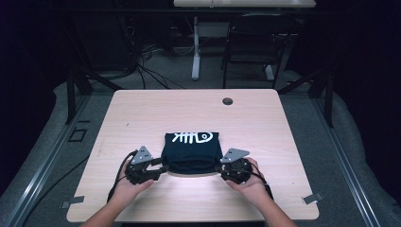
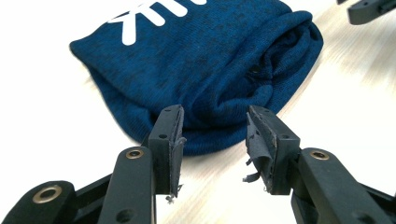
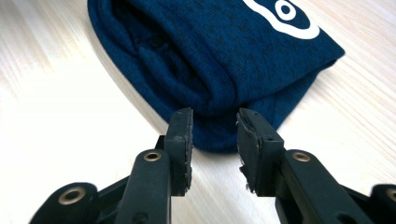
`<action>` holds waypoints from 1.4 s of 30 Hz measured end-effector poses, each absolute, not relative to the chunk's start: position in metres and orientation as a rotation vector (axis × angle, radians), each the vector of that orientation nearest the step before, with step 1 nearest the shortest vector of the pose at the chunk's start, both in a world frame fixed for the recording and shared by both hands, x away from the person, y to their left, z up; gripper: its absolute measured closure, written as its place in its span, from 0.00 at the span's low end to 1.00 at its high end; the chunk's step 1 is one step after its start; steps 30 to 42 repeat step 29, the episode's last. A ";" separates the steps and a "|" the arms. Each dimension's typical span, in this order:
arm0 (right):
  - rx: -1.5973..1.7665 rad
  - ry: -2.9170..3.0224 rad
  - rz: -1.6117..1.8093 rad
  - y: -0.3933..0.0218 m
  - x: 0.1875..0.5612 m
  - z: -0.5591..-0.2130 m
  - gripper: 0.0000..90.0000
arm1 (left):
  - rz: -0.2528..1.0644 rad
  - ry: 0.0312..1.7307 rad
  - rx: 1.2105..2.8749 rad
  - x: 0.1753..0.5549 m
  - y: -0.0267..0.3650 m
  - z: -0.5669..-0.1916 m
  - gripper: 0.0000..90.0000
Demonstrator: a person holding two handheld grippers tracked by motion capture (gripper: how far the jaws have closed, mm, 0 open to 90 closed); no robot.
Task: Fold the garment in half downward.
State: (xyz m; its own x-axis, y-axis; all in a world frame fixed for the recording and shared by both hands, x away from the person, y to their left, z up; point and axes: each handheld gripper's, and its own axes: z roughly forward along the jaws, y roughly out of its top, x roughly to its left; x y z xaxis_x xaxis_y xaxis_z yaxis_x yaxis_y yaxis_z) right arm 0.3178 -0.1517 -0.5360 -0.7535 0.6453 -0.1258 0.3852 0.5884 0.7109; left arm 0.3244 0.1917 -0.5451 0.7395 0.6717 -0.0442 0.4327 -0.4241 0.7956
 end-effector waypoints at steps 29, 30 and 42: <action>0.962 2.357 0.982 -0.186 0.290 -0.553 0.63 | 0.373 0.967 2.040 0.309 0.233 -0.561 0.57; 0.962 2.357 0.982 -0.186 0.290 -0.553 0.63 | 0.373 0.967 2.040 0.309 0.233 -0.561 0.57; 0.962 2.357 0.982 -0.186 0.290 -0.553 0.63 | 0.373 0.967 2.040 0.309 0.233 -0.561 0.57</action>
